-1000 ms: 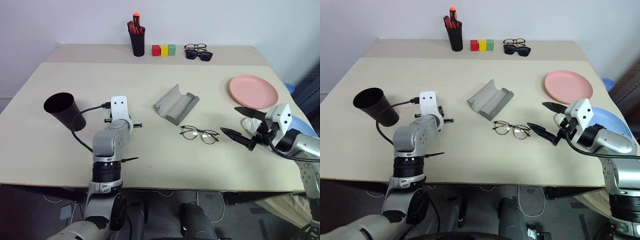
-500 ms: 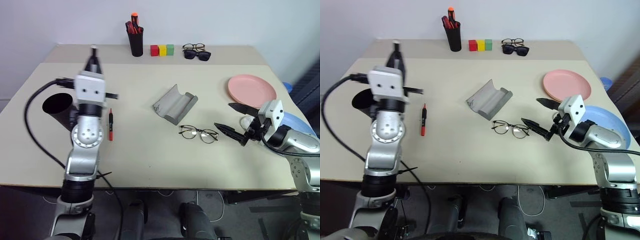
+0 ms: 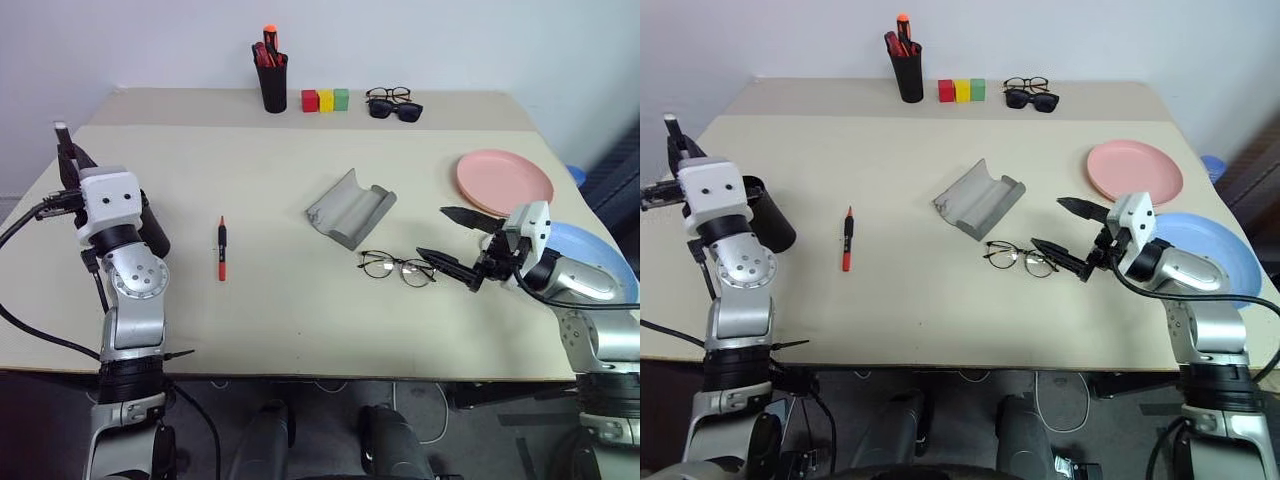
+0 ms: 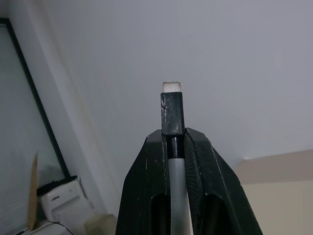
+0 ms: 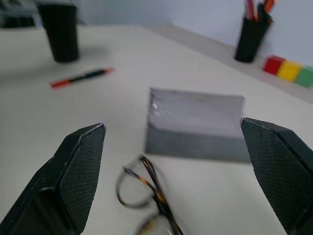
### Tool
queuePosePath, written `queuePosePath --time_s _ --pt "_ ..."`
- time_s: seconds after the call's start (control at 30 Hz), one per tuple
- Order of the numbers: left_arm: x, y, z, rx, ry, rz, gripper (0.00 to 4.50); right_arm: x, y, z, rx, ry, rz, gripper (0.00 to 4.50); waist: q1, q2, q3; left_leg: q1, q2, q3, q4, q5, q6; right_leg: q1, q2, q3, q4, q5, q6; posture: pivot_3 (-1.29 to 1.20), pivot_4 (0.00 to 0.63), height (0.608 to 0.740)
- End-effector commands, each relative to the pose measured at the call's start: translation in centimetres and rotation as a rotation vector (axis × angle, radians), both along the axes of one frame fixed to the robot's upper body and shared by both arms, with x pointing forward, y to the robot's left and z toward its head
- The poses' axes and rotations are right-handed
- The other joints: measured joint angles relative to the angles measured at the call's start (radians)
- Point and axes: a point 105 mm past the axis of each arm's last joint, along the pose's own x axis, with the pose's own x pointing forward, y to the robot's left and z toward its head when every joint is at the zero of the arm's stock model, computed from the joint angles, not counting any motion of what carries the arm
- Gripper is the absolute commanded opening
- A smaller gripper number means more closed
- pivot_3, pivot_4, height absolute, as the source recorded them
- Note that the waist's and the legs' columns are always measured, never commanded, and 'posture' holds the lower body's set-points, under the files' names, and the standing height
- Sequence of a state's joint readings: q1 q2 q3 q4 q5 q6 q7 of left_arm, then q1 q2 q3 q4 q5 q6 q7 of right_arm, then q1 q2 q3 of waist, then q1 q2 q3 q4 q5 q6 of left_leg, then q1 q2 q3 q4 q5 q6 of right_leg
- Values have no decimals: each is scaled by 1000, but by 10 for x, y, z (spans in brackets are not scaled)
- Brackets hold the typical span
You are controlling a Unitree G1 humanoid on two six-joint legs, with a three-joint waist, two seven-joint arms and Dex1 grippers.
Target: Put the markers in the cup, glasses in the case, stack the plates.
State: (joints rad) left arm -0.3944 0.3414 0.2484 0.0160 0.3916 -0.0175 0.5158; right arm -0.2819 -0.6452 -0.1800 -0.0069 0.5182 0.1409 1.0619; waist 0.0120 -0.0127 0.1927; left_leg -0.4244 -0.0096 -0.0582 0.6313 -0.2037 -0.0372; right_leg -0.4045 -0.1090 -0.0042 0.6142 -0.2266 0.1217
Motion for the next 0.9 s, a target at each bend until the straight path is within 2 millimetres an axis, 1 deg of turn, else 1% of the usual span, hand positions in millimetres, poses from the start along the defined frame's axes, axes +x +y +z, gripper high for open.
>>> queuePosePath --time_s 0.03,0.27,0.4,0.6,0.9 --pt "-1 0 13 49 -64 34 48 -6 14 13 15 -60 87 4500 0 0 0 0 0 0 0 0 0 0 0 0 0 0 0 0 150 740" --pt "17 1 14 82 -89 98 48 -7 38 14 33 -69 194 4500 0 0 0 0 0 0 0 1 -1 0 0 0 0 1 1 0 150 740" --pt "23 -3 15 96 -104 102 48 -10 48 21 87 -66 243 4500 0 0 0 0 0 0 -1 1 -1 0 0 0 0 2 3 0 150 740" --pt "24 -3 8 91 -101 115 48 -15 58 25 126 -63 304 4500 -1 0 0 0 0 0 -1 1 -2 -1 1 0 1 2 4 0 150 740" --pt "26 1 3 91 -90 136 48 -13 71 30 162 -71 340 4500 -1 0 0 0 0 0 -1 1 -3 -1 1 0 1 2 4 0 150 740"
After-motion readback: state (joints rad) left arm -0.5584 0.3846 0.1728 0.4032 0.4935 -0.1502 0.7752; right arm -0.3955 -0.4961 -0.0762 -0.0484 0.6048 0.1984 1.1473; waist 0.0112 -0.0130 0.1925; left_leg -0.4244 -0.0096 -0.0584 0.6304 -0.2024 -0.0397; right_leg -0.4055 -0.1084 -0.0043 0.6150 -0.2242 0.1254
